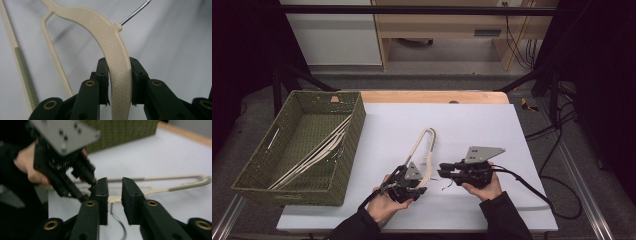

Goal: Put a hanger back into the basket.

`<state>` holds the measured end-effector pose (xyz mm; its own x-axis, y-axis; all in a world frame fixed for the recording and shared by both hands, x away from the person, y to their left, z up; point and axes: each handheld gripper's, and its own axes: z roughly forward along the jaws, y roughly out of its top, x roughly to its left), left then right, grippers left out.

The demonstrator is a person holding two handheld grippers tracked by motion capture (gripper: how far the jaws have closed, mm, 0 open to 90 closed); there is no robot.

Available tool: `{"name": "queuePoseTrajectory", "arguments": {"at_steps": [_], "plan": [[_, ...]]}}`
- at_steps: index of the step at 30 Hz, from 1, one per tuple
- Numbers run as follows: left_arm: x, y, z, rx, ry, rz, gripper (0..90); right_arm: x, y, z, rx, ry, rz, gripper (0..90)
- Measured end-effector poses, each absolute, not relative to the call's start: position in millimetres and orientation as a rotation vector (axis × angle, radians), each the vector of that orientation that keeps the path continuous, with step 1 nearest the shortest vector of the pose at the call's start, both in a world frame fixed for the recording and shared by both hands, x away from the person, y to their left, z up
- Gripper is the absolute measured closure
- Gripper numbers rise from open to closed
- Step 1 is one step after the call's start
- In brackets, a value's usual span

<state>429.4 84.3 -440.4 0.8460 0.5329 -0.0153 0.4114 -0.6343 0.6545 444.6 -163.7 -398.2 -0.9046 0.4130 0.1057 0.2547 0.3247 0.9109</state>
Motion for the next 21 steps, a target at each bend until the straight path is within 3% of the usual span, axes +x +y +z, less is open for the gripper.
{"name": "queuePoseTrajectory", "arguments": {"at_steps": [8, 21], "plan": [[424, 103, -421, 2.305, 0.724, 0.261, 74.9, 452, -217, -400, 0.900, 2.172, 1.710, 41.6], [427, 138, -397, 2.221, 0.845, 0.341, 79.3, 459, -234, -418, 1.086, 2.089, 1.551, 17.3]]}}
